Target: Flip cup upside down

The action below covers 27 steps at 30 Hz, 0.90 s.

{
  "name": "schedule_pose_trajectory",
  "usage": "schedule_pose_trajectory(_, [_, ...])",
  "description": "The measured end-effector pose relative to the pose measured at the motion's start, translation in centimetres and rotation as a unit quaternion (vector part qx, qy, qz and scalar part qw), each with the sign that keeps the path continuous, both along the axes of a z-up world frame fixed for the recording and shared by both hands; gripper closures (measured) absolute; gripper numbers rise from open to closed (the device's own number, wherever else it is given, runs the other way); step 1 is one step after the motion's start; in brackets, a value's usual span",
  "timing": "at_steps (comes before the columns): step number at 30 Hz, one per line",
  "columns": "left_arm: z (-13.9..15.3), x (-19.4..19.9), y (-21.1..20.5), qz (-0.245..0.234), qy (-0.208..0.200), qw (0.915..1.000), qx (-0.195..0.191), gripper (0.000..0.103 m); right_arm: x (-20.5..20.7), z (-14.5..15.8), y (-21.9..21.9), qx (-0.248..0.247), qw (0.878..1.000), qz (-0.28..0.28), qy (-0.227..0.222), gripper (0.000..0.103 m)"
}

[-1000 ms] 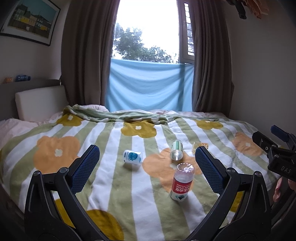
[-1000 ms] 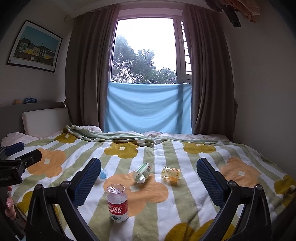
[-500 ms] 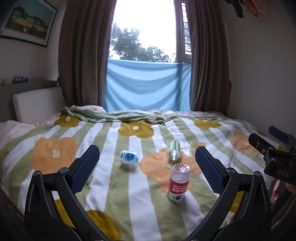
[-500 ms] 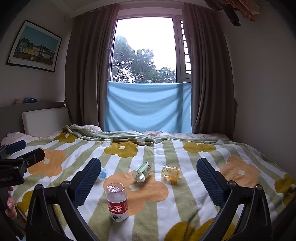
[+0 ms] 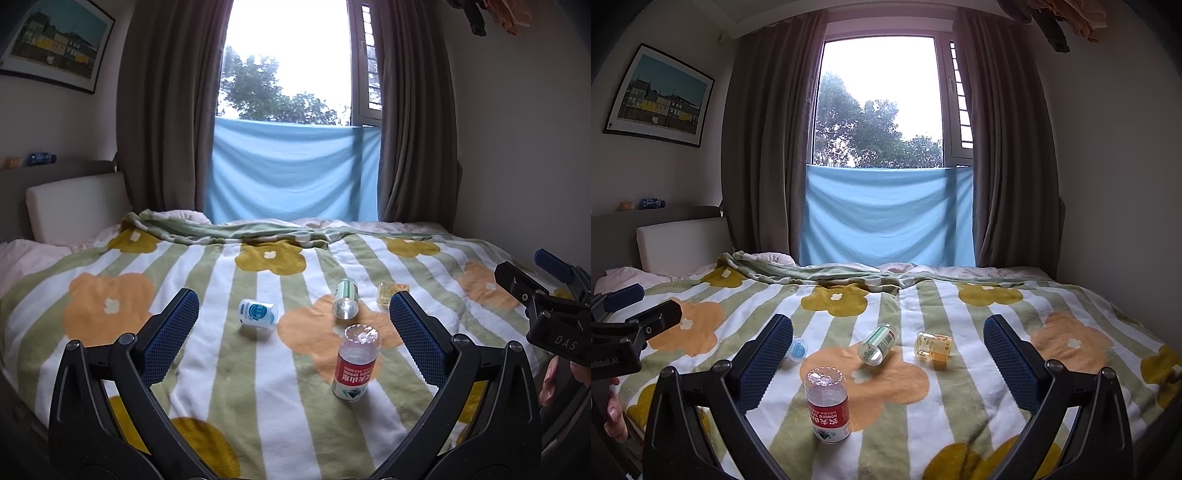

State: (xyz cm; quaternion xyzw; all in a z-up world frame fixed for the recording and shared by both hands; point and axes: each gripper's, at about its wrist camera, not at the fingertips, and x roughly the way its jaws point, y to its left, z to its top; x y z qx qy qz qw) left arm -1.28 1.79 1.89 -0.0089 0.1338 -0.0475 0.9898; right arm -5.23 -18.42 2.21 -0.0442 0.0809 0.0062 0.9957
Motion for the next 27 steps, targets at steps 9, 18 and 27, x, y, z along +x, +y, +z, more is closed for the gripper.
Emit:
schedule_pose_trajectory(9, [0.0, 0.0, 0.0, 0.002, 0.001, 1.0, -0.001, 0.0, 0.1, 0.0, 0.1, 0.001, 1.0, 0.002, -0.001, 0.0])
schedule_pose_trajectory(18, [-0.1, -0.3, 0.2, 0.018, 0.0, 0.9998, 0.005, 0.0, 0.2, 0.0, 0.3, 0.002, 1.0, 0.004, 0.0, 0.0])
schedule_pose_trajectory(27, [0.1, -0.6, 0.2, 0.039, -0.012, 0.9989, 0.022, 0.0, 0.2, -0.3, 1.0, 0.002, 1.0, 0.013, 0.0, 0.0])
